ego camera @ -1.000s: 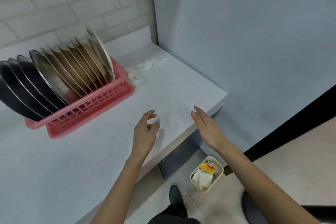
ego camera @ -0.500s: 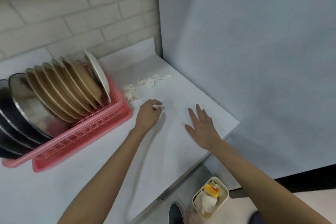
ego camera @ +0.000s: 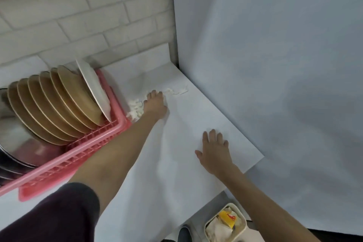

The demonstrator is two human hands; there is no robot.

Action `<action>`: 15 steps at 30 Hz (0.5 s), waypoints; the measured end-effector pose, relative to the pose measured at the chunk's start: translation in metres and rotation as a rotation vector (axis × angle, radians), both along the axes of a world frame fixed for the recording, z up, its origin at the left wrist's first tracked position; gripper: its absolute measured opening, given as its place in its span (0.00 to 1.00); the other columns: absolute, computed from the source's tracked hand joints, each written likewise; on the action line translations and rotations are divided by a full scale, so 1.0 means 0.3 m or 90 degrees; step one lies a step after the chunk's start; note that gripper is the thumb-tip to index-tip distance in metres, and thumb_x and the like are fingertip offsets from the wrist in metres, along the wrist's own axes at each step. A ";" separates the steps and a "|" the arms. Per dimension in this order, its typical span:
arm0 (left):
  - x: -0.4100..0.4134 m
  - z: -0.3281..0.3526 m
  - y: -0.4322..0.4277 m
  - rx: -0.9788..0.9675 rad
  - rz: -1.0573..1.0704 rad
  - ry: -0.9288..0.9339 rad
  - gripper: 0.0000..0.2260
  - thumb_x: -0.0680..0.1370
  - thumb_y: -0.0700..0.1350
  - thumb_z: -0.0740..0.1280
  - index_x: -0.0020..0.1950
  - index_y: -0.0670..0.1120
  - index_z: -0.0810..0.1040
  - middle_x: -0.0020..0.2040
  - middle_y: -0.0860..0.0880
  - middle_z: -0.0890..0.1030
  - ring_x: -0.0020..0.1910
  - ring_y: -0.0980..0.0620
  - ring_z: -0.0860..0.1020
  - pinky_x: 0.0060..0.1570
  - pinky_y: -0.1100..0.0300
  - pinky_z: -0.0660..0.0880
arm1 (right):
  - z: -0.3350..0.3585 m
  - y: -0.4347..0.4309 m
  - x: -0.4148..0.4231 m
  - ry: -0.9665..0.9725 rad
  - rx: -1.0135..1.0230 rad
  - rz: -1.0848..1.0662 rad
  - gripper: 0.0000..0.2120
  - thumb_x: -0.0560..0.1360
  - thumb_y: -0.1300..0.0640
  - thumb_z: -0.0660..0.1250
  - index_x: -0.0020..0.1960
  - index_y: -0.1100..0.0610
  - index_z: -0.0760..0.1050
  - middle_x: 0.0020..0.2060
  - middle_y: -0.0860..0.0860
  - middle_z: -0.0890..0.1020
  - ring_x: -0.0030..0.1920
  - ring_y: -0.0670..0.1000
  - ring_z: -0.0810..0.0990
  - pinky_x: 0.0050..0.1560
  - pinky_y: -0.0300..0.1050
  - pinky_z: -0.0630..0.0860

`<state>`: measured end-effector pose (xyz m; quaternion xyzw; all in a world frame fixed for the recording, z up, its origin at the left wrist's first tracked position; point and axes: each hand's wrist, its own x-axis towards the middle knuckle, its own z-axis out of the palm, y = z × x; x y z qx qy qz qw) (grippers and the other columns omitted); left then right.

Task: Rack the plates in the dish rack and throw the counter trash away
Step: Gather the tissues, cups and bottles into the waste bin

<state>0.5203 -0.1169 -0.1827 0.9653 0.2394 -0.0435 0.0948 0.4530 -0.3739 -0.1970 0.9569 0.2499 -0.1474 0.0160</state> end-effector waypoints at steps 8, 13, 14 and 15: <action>-0.092 -0.183 -0.076 0.005 -0.059 -0.250 0.09 0.80 0.44 0.61 0.58 0.45 0.75 0.52 0.45 0.76 0.52 0.41 0.73 0.53 0.49 0.67 | 0.046 0.002 0.072 0.023 0.043 -0.001 0.30 0.80 0.43 0.55 0.77 0.56 0.54 0.72 0.60 0.60 0.70 0.63 0.61 0.71 0.59 0.58; -0.127 -0.183 -0.087 -0.175 -0.052 -0.354 0.09 0.82 0.47 0.60 0.59 0.46 0.73 0.54 0.49 0.75 0.51 0.47 0.74 0.49 0.51 0.72 | 0.074 0.076 0.216 0.077 0.200 -0.040 0.28 0.80 0.48 0.60 0.76 0.57 0.57 0.68 0.59 0.64 0.66 0.60 0.65 0.63 0.55 0.69; -0.127 -0.178 -0.088 -0.197 -0.034 -0.365 0.09 0.83 0.49 0.60 0.60 0.47 0.73 0.55 0.50 0.75 0.51 0.48 0.75 0.48 0.52 0.72 | 0.070 0.097 0.246 0.083 0.224 -0.039 0.28 0.80 0.50 0.61 0.76 0.57 0.57 0.69 0.59 0.63 0.66 0.60 0.65 0.63 0.54 0.69; -0.128 -0.175 -0.088 -0.216 -0.013 -0.373 0.10 0.83 0.50 0.59 0.60 0.47 0.73 0.54 0.51 0.76 0.49 0.49 0.76 0.47 0.53 0.72 | 0.064 0.120 0.273 0.082 0.239 -0.042 0.29 0.80 0.51 0.62 0.76 0.57 0.57 0.69 0.59 0.62 0.67 0.60 0.64 0.63 0.54 0.69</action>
